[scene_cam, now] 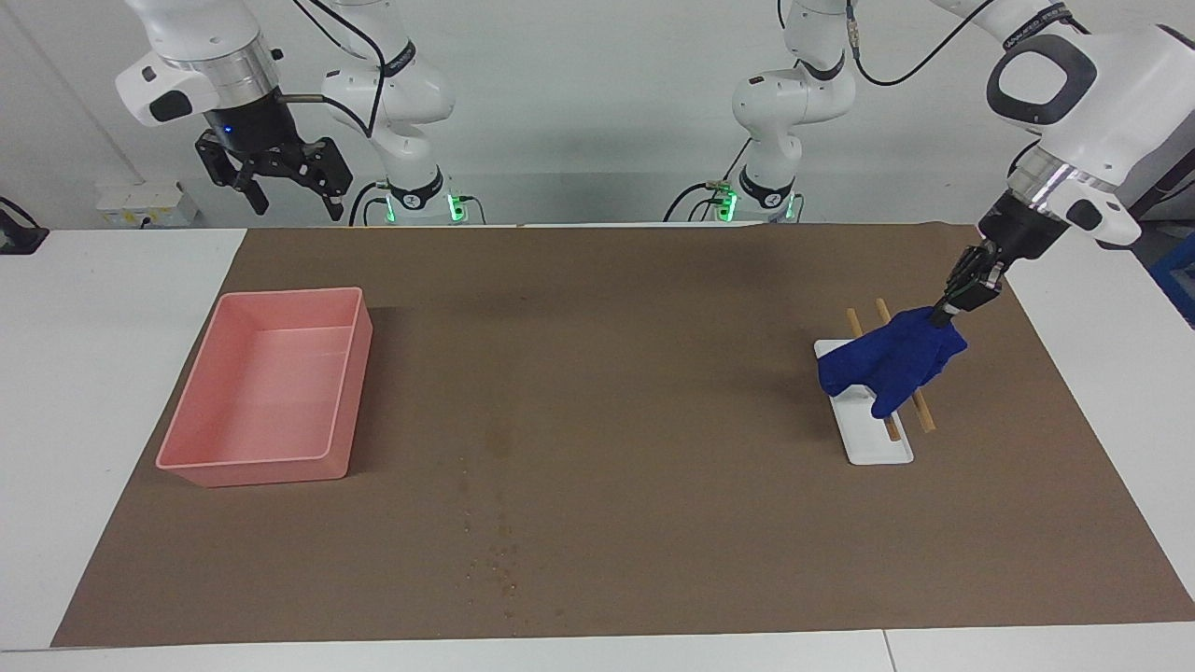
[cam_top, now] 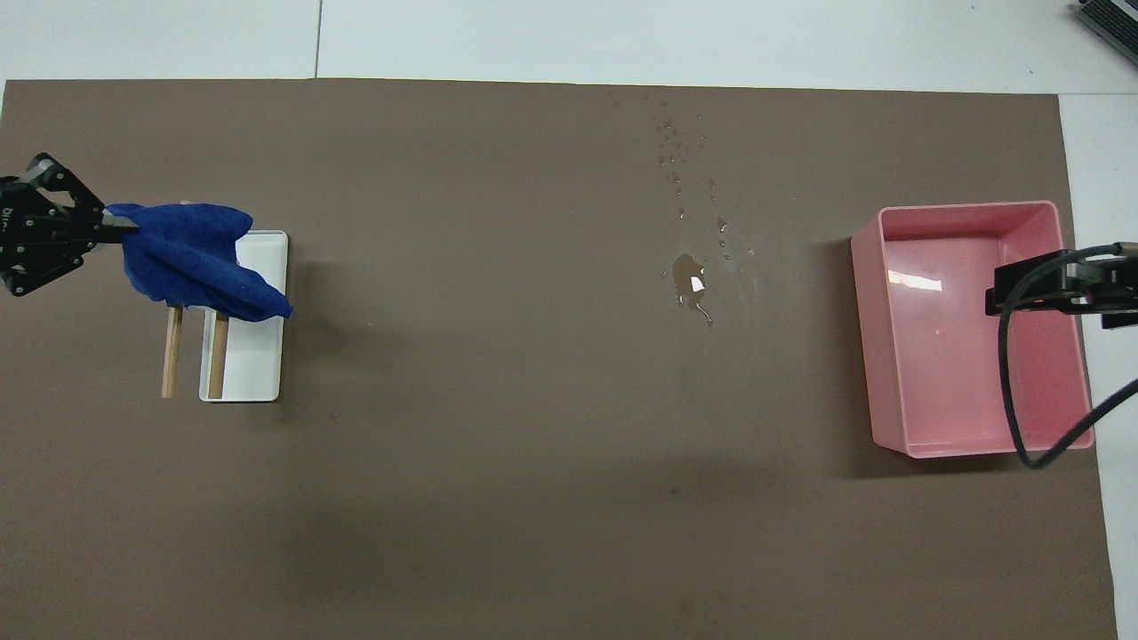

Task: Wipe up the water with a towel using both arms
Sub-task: 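Carry the towel with the left gripper while the right gripper approaches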

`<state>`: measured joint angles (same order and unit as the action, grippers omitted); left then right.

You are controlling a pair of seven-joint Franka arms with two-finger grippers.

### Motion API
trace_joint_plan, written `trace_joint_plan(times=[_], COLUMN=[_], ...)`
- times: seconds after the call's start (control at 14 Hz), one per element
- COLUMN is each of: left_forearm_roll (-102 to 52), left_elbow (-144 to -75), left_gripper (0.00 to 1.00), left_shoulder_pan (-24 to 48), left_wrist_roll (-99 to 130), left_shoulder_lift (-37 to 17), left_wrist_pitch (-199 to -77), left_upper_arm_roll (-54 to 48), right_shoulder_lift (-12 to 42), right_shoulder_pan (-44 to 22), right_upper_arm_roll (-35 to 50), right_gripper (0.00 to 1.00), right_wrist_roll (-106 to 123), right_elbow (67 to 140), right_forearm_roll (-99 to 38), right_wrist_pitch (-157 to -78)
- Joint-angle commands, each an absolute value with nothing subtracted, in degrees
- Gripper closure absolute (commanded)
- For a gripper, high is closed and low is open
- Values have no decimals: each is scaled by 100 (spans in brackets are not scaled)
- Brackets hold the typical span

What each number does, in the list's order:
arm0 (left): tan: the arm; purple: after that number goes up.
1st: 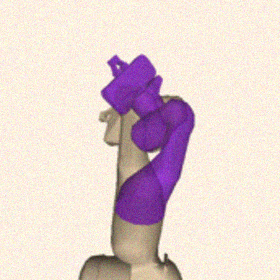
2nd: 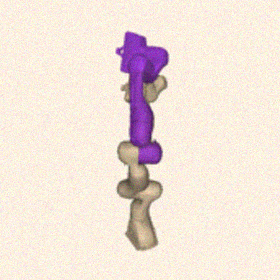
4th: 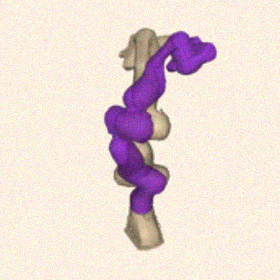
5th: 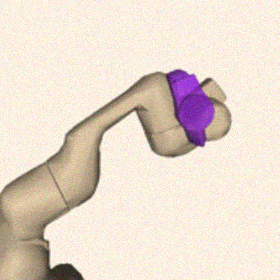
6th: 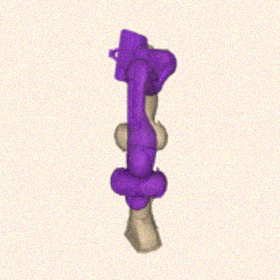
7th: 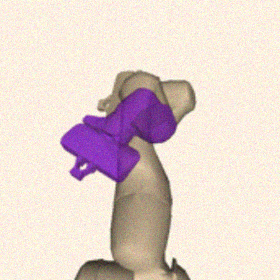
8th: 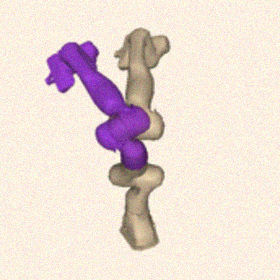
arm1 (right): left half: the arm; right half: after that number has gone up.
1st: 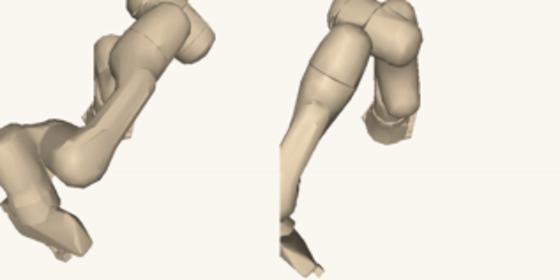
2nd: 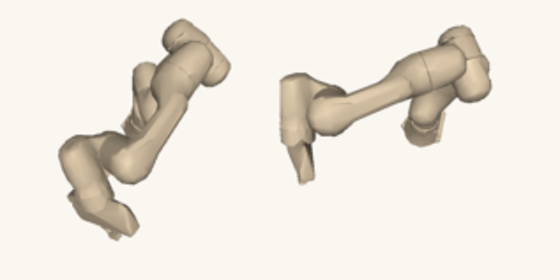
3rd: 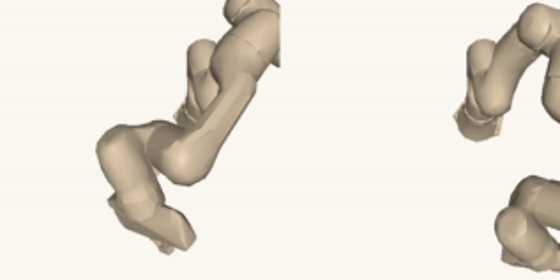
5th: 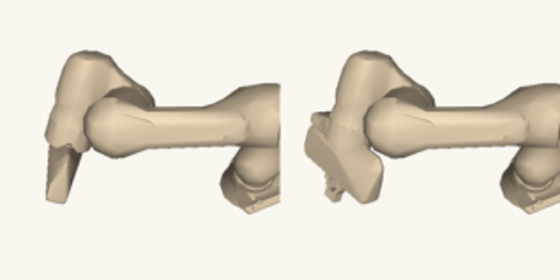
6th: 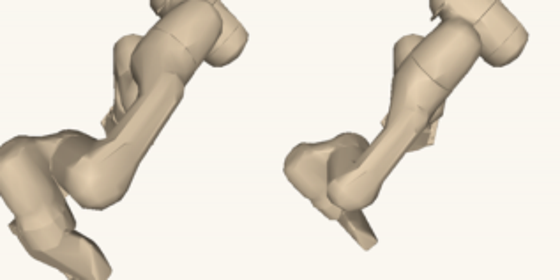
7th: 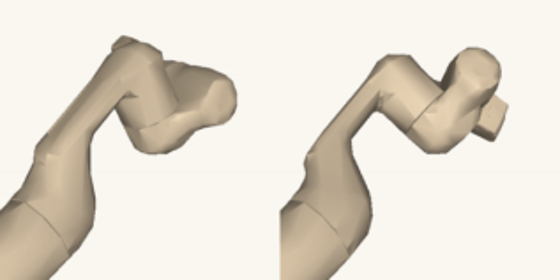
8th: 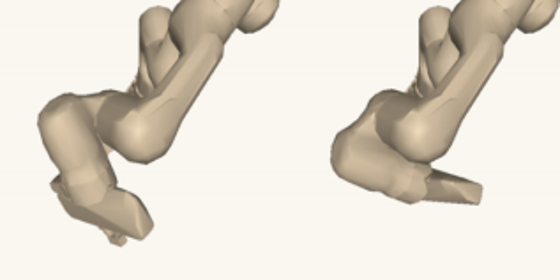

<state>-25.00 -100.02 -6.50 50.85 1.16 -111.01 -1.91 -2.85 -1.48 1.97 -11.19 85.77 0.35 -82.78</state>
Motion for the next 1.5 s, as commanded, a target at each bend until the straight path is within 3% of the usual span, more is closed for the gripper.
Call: trace_joint_plan(times=[0.0,0.29,0.71,1.43], left_forearm_roll=[-2855,-2892,-3084,-3779], left_elbow=[-9792,-9326,-9448,-9518], left_gripper=[100,100,100,100], left_shoulder_pan=[-580,-571,-493,676], left_wrist_roll=[6324,7967,9948,11197], left_shoulder_lift=[184,193,202,211], left_wrist_pitch=[-10995,-11057,-11593,-12278], left_upper_arm_roll=[-386,-991,-2117,-2127], right_shoulder_lift=[-404,-343,-141,395], right_shoulder_pan=[-176,-588,-975,-1959], right_upper_arm_roll=[246,281,281,290], right_gripper=[2,2,2,4], right_wrist_roll=[-1658,-3090,-5884,-8988], right_elbow=[8780,8789,8780,8719], right_forearm_roll=[-245,-466,-1545,-2127], right_wrist_pitch=[-8489,-8718,-9324,-10888])
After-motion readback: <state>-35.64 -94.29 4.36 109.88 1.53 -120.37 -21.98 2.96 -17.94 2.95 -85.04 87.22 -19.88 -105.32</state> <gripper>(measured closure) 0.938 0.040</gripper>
